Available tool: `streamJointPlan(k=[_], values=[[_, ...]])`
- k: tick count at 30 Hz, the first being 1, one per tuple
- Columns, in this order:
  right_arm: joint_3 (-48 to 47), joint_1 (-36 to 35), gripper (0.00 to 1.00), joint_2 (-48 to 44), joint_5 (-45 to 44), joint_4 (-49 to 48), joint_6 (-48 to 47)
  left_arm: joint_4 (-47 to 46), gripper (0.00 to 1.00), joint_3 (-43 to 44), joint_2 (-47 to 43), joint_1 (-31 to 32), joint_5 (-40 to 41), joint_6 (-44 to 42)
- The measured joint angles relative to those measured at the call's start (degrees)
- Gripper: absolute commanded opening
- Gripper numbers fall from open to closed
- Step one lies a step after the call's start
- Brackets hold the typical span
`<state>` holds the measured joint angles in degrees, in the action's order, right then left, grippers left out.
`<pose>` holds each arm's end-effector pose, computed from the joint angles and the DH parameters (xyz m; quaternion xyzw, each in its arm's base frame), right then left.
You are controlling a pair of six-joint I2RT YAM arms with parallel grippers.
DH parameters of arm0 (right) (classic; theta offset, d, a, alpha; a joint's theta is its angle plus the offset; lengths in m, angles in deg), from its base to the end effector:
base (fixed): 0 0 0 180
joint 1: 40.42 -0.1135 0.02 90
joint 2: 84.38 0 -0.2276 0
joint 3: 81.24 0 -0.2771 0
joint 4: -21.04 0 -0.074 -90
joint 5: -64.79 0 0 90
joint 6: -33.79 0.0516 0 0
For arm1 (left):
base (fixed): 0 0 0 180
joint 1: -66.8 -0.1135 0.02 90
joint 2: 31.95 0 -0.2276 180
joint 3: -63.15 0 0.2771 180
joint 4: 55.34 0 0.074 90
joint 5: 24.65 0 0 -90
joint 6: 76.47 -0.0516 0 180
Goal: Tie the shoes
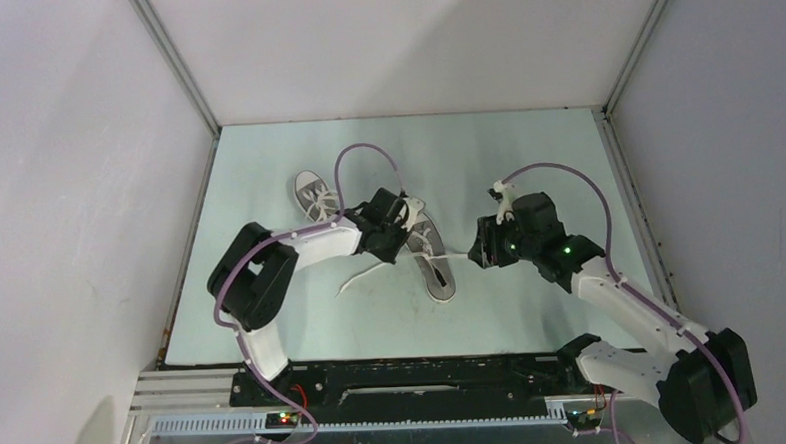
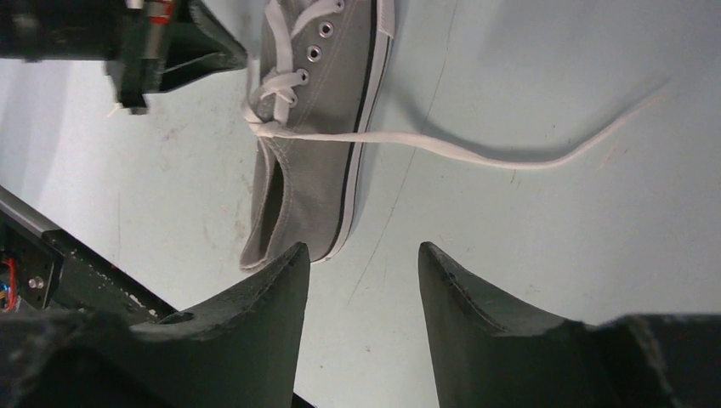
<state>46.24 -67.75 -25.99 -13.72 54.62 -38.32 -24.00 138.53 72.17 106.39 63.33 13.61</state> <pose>0.2374 0.1343 0.1998 -0.1166 0.8932 0.2469 0.3574 0.2925 -0.2443 0.0922 0.3308 0.9076 -0.1036 0.2370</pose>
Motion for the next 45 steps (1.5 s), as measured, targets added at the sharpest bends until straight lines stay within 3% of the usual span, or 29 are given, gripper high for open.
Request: streamJointPlan(k=[7,17,26,34,39,45], values=[[0.17,-0.66,0.38,11.39,-0.31,-0.79,0.17,-6.01,0.0,-11.41,-10.05,-0.02,-2.6,7.56],[0.68,-7.82,0.29,26.18,-3.74,-8.85,5.11,-22.18,0.0,-23.82,-21.44,-0.04,-4.26,17.86],[0.87,-13.07,0.35,27.69,-0.72,-17.25,9.81,-30.73,0.0,-30.38,-27.26,-3.65,-6.16,22.88],[-0.26,-9.84,0.46,20.63,1.51,-15.39,7.26,-35.71,0.0,-31.89,-29.94,-6.71,-8.28,23.96],[-6.23,-6.97,0.5,19.87,5.05,-14.25,3.96,-39.01,0.0,-31.85,-28.72,-6.45,-8.74,23.96],[-14.69,-5.57,0.5,26.43,11.06,-14.56,0.42,-41.86,0.0,-30.62,-27.34,-5.7,-8.48,23.96]])
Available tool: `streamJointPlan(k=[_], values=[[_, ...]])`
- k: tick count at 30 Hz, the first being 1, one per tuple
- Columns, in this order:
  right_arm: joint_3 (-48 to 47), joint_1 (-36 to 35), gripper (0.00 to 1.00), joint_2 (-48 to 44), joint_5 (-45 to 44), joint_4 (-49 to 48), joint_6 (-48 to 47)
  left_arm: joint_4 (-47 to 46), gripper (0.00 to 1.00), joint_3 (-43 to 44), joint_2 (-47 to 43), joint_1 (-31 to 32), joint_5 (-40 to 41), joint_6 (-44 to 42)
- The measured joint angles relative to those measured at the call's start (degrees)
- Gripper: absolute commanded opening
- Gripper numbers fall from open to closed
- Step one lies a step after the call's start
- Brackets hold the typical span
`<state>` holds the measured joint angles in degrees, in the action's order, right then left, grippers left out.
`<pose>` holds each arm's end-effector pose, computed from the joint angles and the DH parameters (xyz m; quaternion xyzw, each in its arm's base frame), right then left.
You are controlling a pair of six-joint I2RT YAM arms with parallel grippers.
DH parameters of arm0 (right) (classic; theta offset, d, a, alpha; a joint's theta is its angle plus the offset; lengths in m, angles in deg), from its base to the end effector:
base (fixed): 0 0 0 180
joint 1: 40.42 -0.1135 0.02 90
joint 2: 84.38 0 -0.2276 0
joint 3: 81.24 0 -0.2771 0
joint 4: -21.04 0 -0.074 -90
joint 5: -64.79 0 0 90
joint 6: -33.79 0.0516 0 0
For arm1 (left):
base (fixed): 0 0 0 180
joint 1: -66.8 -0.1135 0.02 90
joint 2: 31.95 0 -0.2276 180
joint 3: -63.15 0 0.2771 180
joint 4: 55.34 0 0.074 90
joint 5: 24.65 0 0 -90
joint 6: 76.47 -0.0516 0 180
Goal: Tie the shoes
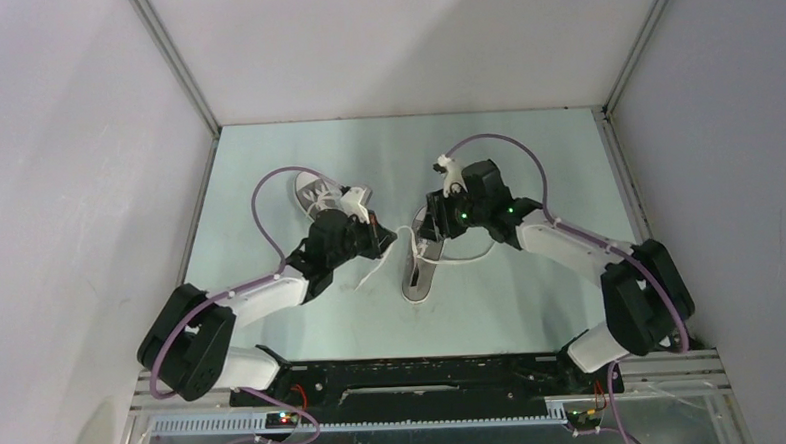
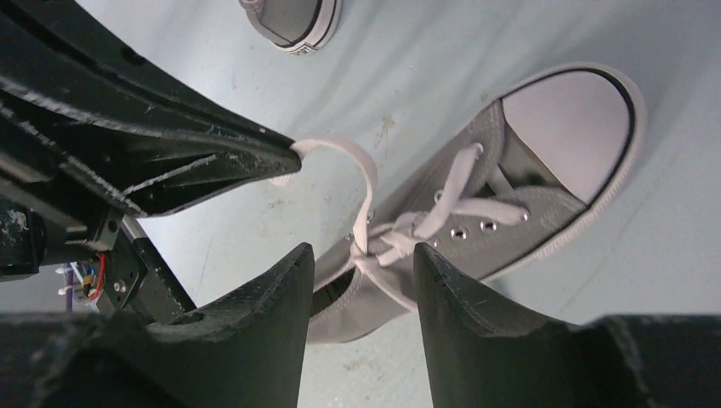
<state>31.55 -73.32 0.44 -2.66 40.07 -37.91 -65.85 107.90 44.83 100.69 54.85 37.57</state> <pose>0.2925 0.2128 0.1837 -0.1984 0.8580 0.3478 0.3216 0.2595 -0.1856 0.1423 0.1220 0.8158 -0.3375 0.4536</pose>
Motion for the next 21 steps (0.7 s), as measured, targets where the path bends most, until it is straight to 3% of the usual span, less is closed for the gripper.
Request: streamJointPlan(k=[12,21], values=[[-5.29,-0.02,0.45,11.23,5.64,-1.57,-2.91,-2.19,0.0,0.81,3.1,0.11,-0.02,0.09],[-7.17,-0.02,0.33,13.7,5.75,-3.45,-2.45,-2.51,0.0,0.98,3.39,0.11,-0.22,0.15]])
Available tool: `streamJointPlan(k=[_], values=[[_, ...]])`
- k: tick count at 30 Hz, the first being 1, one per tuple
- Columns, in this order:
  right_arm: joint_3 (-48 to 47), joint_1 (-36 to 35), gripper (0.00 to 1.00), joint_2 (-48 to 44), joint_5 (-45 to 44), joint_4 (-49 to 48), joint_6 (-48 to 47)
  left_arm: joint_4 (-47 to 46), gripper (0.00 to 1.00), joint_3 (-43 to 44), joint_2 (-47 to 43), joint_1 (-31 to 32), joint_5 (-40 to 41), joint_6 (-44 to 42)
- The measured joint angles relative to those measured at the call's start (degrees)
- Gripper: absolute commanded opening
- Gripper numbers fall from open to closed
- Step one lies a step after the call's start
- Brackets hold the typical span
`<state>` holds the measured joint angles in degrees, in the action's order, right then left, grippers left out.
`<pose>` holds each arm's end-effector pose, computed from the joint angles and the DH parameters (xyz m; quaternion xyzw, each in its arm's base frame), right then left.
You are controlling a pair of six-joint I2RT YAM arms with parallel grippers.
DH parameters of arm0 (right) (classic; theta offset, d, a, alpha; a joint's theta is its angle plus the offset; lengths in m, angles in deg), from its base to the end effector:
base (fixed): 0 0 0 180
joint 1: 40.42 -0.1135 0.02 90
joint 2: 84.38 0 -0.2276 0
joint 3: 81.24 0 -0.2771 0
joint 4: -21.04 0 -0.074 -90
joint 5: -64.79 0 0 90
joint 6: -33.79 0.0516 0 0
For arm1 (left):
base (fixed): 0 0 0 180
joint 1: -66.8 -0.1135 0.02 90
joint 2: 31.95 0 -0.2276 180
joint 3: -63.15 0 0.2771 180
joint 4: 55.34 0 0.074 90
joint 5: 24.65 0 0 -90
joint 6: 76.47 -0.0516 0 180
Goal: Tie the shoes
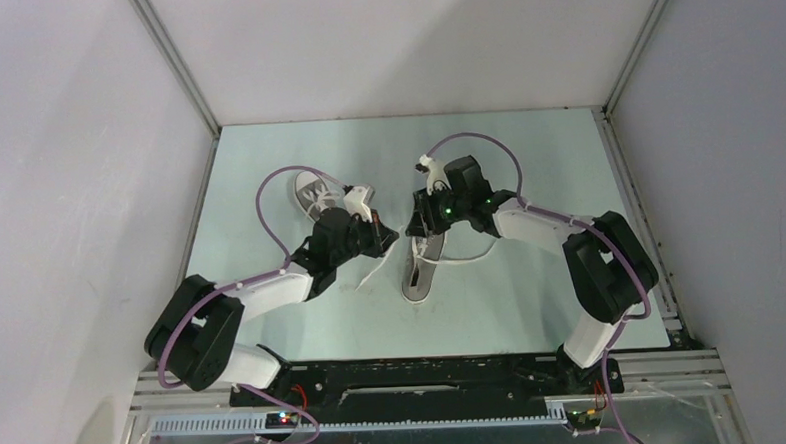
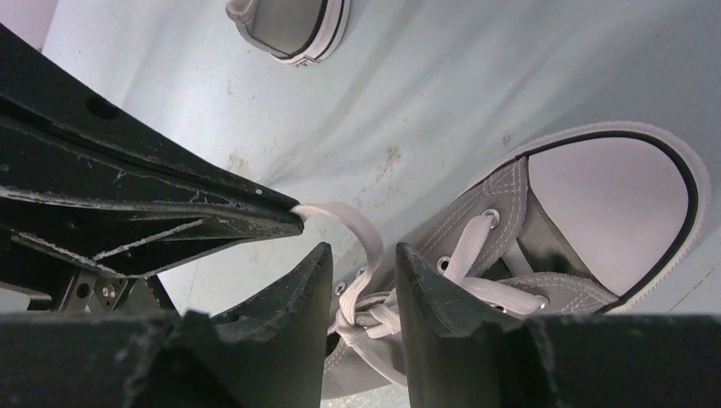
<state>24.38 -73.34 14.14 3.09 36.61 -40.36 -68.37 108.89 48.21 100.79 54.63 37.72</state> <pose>0.3212 0.2371 0.1490 -0.2330 0.8526 0.3717 0.2839 0.2648 -0.1901 0.1356 0.1227 0.8149 -0.3402 0.4528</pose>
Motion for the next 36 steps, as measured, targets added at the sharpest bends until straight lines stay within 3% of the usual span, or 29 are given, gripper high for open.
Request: streamJointPlan(k=[1,4,13,15,19,22,32,36], values=[[-0.09,0.0,0.32,0.2,0.0,-0.39,0.17,0.0,0.0,0.0,0.0,0.0,0.0,-0.02],[-0.22,0.0,0.14,0.42,0.02,-1.55,0.31,-0.04,0.0,0.0,0.15,0.0,-0.02,0.0],[-0.35,-0.15,0.0,0.37,-0.35,-2.21,1.14,0.0,0.0,0.79,1.9,0.17,-0.44,0.02],[-0.35,-0.28,0.0,0.26,-0.74,-2.12,1.29,0.39,0.04,1.57,2.43,0.42,-0.46,0.0],[-0.35,-0.46,0.0,-0.42,-1.49,-1.09,1.33,0.81,0.37,2.16,2.6,1.44,-0.44,-0.02],[-0.35,-0.68,0.0,-1.27,-1.62,-0.55,1.51,1.03,0.46,2.14,2.6,2.05,-0.55,0.02],[-0.35,-1.22,0.0,-2.25,-1.64,-0.42,1.81,1.33,0.5,2.21,2.6,4.33,-0.13,-0.2],[-0.35,-1.38,0.0,-2.25,-1.64,-0.42,2.21,1.7,0.46,3.04,2.95,5.86,0.22,-0.2]])
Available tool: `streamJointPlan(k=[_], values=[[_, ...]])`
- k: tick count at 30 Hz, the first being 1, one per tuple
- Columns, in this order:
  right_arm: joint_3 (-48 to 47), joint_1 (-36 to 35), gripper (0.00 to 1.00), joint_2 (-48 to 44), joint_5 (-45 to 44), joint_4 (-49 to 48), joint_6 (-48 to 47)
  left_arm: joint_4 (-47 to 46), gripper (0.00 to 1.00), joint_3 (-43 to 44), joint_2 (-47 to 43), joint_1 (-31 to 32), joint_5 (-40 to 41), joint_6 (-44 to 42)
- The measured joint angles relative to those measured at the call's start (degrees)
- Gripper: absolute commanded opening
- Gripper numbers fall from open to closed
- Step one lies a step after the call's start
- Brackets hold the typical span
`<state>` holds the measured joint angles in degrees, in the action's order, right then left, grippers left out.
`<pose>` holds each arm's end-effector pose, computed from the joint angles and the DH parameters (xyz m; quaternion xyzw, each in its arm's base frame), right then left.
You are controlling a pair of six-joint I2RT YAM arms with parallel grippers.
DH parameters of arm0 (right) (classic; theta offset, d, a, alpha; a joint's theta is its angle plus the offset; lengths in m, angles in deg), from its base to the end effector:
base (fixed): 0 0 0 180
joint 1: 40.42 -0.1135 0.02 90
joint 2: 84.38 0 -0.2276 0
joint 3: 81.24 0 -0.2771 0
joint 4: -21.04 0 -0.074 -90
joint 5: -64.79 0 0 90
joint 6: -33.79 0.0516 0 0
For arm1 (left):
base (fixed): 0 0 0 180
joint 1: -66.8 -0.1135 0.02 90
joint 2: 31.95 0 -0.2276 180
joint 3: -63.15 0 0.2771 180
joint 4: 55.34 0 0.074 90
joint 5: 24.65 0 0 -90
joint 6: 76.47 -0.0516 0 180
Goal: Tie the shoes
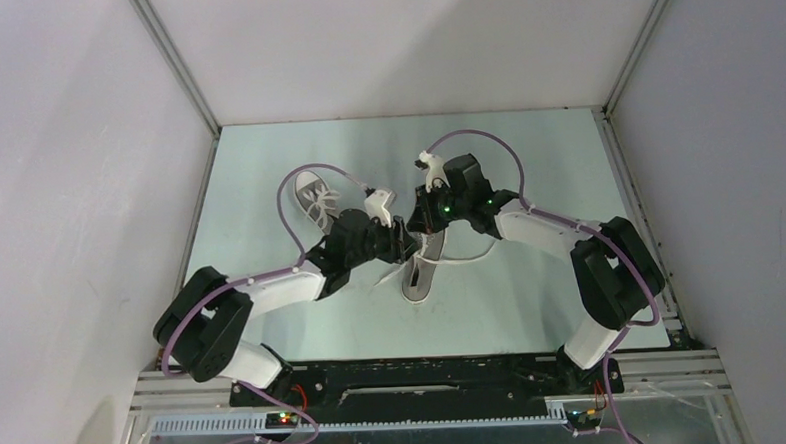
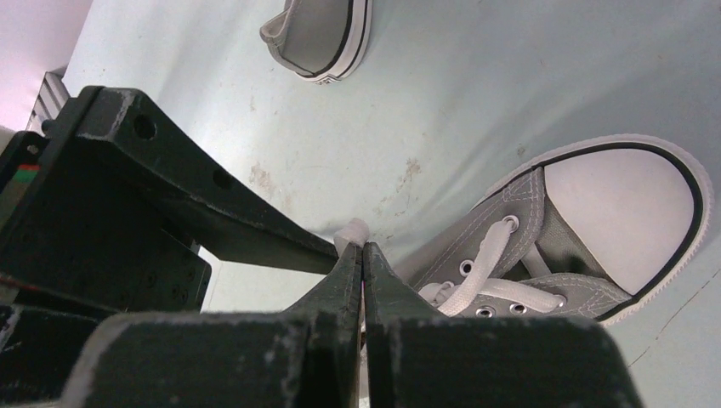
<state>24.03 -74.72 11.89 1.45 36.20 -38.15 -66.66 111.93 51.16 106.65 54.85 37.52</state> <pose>0.3165 0.2439 0.1662 -0.2252 0.8464 0.3775 0.3008 0.2522 -0.2227 0.1344 0.1646 0.8155 -0.3553 0.4261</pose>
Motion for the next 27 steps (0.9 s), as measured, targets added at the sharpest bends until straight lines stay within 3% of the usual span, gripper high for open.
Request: streamJointPlan(k=[6,11,15,17,18,21,27], values=[[0.0,0.0,0.0,0.0,-0.02,0.13,0.5,1.07,0.22,1.4,0.81,0.79,2.1,0.0],[0.0,0.02,0.0,-0.07,0.0,0.26,1.27,2.75,0.18,2.75,2.01,0.79,4.17,-0.04],[0.17,0.02,0.0,-0.57,-0.02,0.22,2.14,2.95,0.01,3.08,2.93,0.79,4.39,-0.09],[0.5,0.04,0.01,-0.85,-0.04,0.22,2.51,2.89,0.0,3.08,3.21,0.79,4.42,-0.04],[0.61,0.07,0.05,-0.87,-0.07,0.22,2.64,2.89,0.0,3.08,3.28,0.79,4.44,-0.07],[1.44,0.39,0.31,-1.16,-0.15,-0.52,3.76,2.93,0.0,3.08,3.48,0.79,4.46,-0.2],[7.8,1.51,0.55,-7.04,-4.5,-2.58,7.45,1.46,0.0,2.08,3.5,0.79,4.55,-0.46]])
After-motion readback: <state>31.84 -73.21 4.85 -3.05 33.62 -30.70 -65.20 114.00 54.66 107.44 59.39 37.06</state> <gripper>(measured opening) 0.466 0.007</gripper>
